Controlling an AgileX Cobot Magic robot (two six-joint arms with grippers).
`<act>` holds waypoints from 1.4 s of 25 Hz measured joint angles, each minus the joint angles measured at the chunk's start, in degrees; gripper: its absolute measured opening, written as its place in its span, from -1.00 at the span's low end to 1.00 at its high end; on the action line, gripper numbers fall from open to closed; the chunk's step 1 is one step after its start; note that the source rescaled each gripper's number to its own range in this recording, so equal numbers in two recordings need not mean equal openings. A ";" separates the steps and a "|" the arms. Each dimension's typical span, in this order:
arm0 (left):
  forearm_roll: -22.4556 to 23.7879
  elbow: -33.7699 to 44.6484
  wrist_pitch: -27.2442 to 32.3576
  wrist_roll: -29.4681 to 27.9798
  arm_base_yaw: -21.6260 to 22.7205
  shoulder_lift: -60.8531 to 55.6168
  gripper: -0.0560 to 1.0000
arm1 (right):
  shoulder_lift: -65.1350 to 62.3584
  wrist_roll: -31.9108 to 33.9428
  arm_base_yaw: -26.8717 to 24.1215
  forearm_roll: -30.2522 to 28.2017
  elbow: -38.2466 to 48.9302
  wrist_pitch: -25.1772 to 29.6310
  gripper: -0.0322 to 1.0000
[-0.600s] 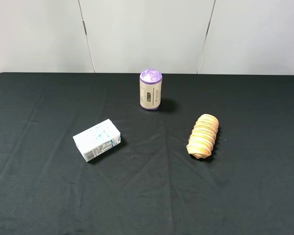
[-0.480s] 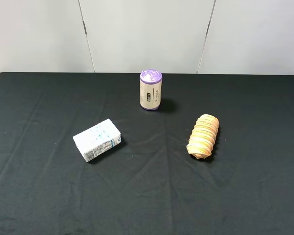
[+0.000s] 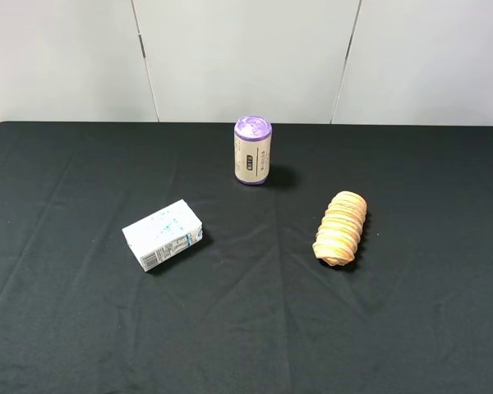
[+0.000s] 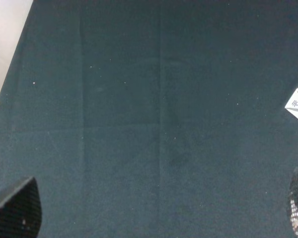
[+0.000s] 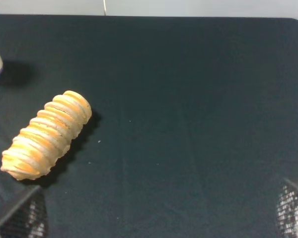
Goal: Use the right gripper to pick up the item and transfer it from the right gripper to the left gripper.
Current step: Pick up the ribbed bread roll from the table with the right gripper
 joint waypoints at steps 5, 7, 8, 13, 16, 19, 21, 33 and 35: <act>0.00 0.00 0.00 0.00 0.00 0.00 0.98 | 0.00 0.00 0.00 0.05 0.00 0.00 1.00; 0.00 0.00 0.00 0.00 0.00 0.00 0.98 | 0.00 0.00 0.00 0.05 0.00 0.00 1.00; 0.00 0.00 0.00 0.00 0.00 0.00 0.98 | 0.00 0.00 0.00 0.05 0.00 0.00 1.00; 0.00 0.00 0.00 0.00 0.00 0.00 0.98 | 0.00 0.00 0.00 0.05 -0.06 0.00 1.00; 0.00 0.00 0.00 0.00 0.00 0.00 0.98 | 0.50 0.00 0.00 0.05 -1.19 0.00 1.00; 0.00 0.00 0.00 0.00 0.00 0.00 0.98 | 4.93 0.00 0.00 0.05 -4.63 -0.06 1.00; 0.00 0.00 0.00 0.00 0.00 0.00 0.98 | 12.16 0.00 0.00 0.05 -8.94 -0.11 1.00; 0.00 0.00 0.00 0.00 0.00 0.00 0.98 | 41.13 -6.07 0.06 0.05 -24.69 -1.38 1.00; 0.00 0.00 0.00 0.00 0.00 0.00 0.98 | 44.81 -6.27 1.17 -0.17 -26.00 -1.40 1.00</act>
